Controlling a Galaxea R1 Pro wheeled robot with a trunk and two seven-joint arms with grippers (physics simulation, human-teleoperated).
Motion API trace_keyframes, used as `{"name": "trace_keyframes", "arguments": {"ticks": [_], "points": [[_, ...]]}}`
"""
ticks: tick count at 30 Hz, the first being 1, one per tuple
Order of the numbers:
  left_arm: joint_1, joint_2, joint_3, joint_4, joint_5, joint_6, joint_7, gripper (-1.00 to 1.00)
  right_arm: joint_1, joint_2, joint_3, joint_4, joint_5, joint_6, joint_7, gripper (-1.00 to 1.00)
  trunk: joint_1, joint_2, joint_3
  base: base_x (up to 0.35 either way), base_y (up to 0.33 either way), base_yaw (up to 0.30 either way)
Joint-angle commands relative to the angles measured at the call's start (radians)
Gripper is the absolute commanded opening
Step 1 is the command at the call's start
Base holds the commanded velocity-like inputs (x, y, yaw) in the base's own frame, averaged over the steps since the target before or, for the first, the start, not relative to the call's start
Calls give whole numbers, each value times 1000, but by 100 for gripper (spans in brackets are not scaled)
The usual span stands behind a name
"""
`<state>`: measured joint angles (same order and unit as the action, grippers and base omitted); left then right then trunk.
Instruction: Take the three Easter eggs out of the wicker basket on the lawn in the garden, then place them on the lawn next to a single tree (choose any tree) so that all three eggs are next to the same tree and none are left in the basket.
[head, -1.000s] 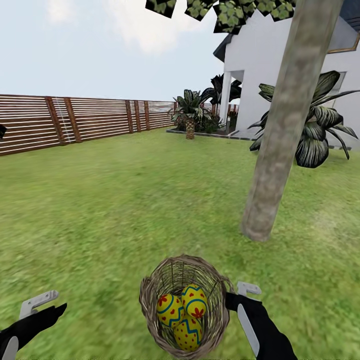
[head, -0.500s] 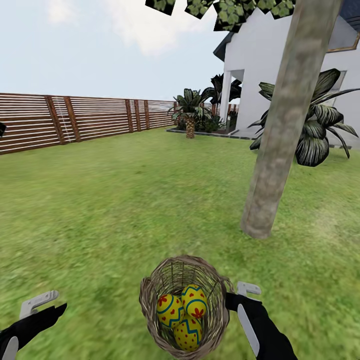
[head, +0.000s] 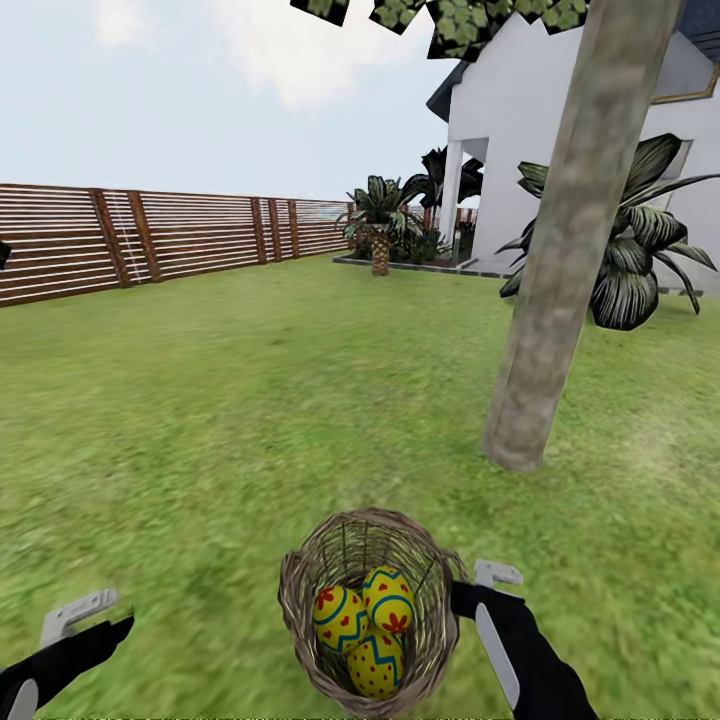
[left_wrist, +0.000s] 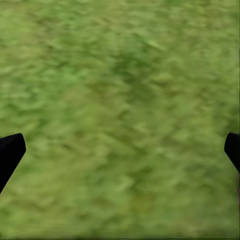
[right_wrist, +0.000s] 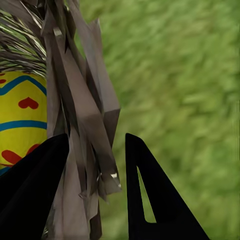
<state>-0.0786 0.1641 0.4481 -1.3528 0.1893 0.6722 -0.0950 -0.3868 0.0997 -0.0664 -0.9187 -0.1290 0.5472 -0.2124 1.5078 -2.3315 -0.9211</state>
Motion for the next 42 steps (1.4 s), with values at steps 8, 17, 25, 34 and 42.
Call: {"name": "trace_keyframes", "arguments": {"ticks": [8, 17, 25, 34, 42], "points": [[-1, 0, 1, 6, 2, 6, -3, 100, 0, 1, -3, 26, -12, -29, -5, -100, 31, -57, -26, 0, 0, 0], [-1, 0, 1, 6, 4, 7, -3, 100, 0, 1, -3, 26, -12, -28, -5, 100, 35, -64, -29, 0, 0, 0], [-1, 0, 1, 5, 4, 6, -2, 100, 0, 1, -3, 26, -12, -29, -5, 100, 16, -29, -14, 0, 0, 0], [-1, -1, 1, 6, 4, 8, 3, 100, 0, 1, -3, 26, -12, -29, -5, 100, -19, 34, 14, 0, 0, 0], [-3, -1, 1, 7, 0, 11, 7, 100, 0, 2, -3, 26, -12, -29, -5, 100, -50, 90, 39, 0, 0, 0]]}}
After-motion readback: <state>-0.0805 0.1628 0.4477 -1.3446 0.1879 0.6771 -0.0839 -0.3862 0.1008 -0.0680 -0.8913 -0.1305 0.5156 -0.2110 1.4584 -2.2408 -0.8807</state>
